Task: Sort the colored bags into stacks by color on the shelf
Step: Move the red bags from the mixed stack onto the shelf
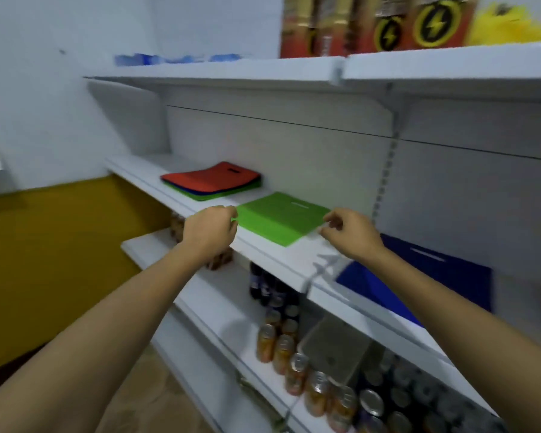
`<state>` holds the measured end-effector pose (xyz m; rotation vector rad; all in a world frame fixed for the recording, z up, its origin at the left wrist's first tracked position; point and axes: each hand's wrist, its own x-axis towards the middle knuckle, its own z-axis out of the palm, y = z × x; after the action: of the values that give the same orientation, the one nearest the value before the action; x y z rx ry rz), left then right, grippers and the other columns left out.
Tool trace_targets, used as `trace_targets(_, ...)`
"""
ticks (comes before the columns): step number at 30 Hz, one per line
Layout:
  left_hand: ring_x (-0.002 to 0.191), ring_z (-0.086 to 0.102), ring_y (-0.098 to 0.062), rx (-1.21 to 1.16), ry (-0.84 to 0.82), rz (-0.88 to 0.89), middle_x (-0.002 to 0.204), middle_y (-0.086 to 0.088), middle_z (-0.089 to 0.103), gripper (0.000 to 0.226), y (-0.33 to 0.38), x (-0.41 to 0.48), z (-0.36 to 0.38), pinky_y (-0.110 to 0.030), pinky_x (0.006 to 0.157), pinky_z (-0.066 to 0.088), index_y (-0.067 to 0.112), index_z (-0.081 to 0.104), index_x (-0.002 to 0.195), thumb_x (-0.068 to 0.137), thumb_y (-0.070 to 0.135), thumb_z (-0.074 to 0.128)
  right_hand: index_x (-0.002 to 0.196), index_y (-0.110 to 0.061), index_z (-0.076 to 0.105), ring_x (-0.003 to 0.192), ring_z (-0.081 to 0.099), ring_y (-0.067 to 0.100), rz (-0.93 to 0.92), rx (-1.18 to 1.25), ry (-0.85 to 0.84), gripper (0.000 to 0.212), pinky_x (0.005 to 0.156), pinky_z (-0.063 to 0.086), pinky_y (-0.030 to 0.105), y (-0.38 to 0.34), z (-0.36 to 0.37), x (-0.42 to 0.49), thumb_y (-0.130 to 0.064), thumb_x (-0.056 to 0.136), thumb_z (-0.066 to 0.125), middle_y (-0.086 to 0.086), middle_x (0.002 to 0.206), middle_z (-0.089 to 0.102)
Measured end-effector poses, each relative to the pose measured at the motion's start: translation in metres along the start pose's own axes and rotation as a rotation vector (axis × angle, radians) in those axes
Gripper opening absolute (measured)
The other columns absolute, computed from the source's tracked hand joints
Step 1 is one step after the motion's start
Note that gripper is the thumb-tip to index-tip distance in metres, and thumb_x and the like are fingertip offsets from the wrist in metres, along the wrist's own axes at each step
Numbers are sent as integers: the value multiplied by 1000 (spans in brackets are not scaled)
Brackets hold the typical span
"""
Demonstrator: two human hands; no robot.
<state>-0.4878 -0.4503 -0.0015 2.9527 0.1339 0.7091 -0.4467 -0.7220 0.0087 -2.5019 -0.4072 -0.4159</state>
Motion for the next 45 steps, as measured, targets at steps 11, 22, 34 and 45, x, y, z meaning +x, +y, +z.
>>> trace_targets(11, 94, 62, -19, 159, 5, -210, 105, 5, 66, 28, -239, -30, -46, -31, 62, 47, 24, 58, 118, 99, 32, 39, 102, -23, 67, 94, 62, 19, -211, 101, -146, 25, 80, 47, 31, -204, 176, 57, -39, 82, 66, -6, 90, 64)
trace_targets(22, 98, 61, -17, 217, 8, -289, 112, 5, 65, 31, -327, -7, -29, -29, 62, 47, 23, 56, 124, 100, 34, 40, 104, -25, 65, 89, 62, 17, -270, 122, -196, 24, 80, 50, 36, -267, 245, 117, -39, 85, 62, -8, 93, 66)
trace_targets(34, 104, 55, -20, 348, -48, -27, 108, 1, 62, 40, -350, 164, 48, -32, 62, 44, 21, 56, 118, 100, 48, 32, 113, -20, 62, 102, 62, 24, -223, -247, 1, 28, 91, 37, 37, -207, 265, 265, -38, 92, 56, 0, 106, 69)
trace_targets(45, 100, 55, -21, 232, -106, 130, 106, -1, 61, 40, -328, 304, 138, -33, 66, 41, 18, 57, 111, 100, 45, 31, 107, -19, 62, 103, 62, 26, -53, -418, -7, 30, 86, 46, 34, -163, 296, 354, -43, 92, 54, 4, 111, 66)
